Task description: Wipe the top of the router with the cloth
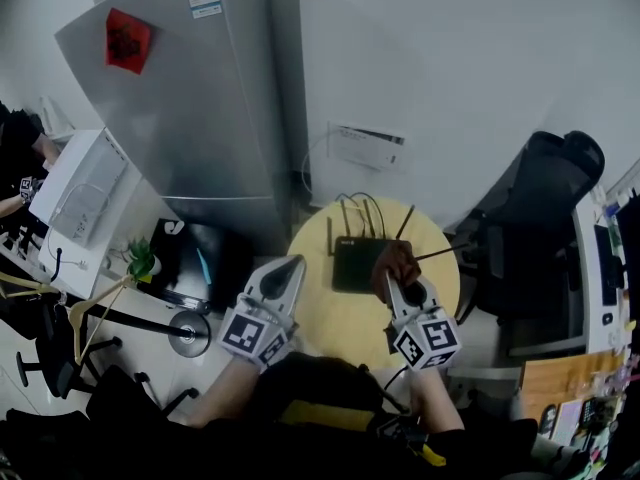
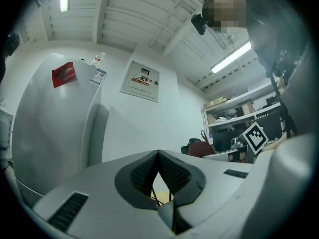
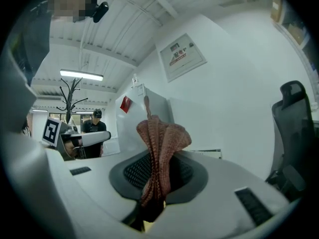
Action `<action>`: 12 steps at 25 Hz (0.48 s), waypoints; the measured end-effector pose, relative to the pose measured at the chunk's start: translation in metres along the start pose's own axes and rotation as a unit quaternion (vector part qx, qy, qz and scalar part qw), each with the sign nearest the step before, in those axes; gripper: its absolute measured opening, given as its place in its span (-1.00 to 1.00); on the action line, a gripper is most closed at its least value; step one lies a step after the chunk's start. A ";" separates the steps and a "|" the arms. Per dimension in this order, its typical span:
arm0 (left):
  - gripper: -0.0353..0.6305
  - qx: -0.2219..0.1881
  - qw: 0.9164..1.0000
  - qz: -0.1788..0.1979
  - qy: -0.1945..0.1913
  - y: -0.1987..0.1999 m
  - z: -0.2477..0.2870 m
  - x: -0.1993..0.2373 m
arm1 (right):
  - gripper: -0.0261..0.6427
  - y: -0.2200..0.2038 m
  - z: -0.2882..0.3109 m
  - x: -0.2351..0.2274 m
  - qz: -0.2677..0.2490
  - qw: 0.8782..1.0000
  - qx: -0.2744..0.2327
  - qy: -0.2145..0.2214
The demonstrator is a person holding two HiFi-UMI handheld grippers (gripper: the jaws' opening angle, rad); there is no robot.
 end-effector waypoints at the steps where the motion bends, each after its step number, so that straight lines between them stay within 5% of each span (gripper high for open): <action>1: -0.92 -0.001 1.000 -0.001 0.001 0.000 0.003 0.002 | -0.73 0.001 0.003 -0.002 0.002 1.000 0.001 0.000; 12: -0.92 0.002 1.000 0.007 -0.011 -0.003 0.022 0.039 | -0.73 0.004 0.041 -0.006 0.000 1.000 0.017 -0.009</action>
Point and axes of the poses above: the fingertips, and each gripper's own axes: z forward along the fingers, x to its left, y out of its top, the point moved 8 cm from there along -z, backward along the fingers, and after that the axes turned 6 degrees about z, right-handed, at the moved point
